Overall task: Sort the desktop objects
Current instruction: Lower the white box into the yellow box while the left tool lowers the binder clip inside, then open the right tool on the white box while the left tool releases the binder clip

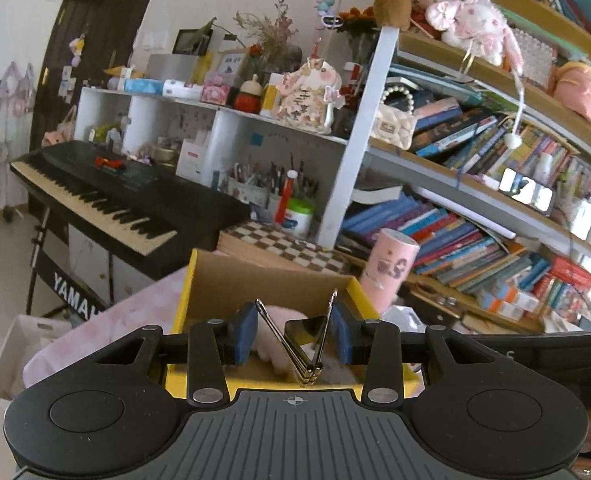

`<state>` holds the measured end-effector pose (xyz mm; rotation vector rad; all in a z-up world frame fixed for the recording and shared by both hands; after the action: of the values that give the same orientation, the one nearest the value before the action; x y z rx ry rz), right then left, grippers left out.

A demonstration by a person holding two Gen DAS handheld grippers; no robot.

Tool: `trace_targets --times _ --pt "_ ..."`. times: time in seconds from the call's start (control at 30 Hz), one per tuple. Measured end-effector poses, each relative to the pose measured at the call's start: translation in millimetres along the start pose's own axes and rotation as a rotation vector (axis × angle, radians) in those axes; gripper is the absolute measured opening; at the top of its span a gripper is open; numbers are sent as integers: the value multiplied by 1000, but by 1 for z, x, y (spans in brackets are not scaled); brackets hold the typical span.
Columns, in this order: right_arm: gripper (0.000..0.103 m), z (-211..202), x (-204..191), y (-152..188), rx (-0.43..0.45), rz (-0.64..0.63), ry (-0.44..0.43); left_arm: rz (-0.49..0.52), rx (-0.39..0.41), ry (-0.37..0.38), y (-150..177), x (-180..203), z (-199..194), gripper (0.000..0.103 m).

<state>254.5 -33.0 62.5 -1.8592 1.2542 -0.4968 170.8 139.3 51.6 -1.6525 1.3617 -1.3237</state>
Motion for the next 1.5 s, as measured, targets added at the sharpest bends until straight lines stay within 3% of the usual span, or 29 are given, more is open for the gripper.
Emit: trace_targets --times 0.17,0.4,0.8,1.2,1.33,1.43,1.5 --pt "28 27 9 -16 -3 -21 -13 39 -32 -35 -3 -1 32 38" --pt "28 61 11 -28 -29 -65 -32 78 -137 -93 13 -8 73 38" --pt "28 117 -1 -18 -146 -266 -57 113 -296 -148 41 -17 107 39" --pt "28 154 -12 -7 -251 -420 -69 110 -281 -164 37 -17 110 40" --pt "28 155 -12 -6 -260 -419 -69 96 -250 -182 33 -18 101 53" --pt "33 152 -10 -9 -239 -387 -73 86 -231 -192 30 -20 92 56" --pt "43 146 -6 -14 -204 -341 -80 82 -215 -202 27 -21 86 58"
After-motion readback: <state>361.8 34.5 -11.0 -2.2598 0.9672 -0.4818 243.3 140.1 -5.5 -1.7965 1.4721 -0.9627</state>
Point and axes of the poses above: each gripper's, at about its wrist camera, not at the fingertips, and z roughly the way its jaws point, x to its right, y to its underside, the point moved 2 cm from there along z, roughly the way its jaws point, and after that the axes turned 9 degrees about y, right-handed, at the moved point
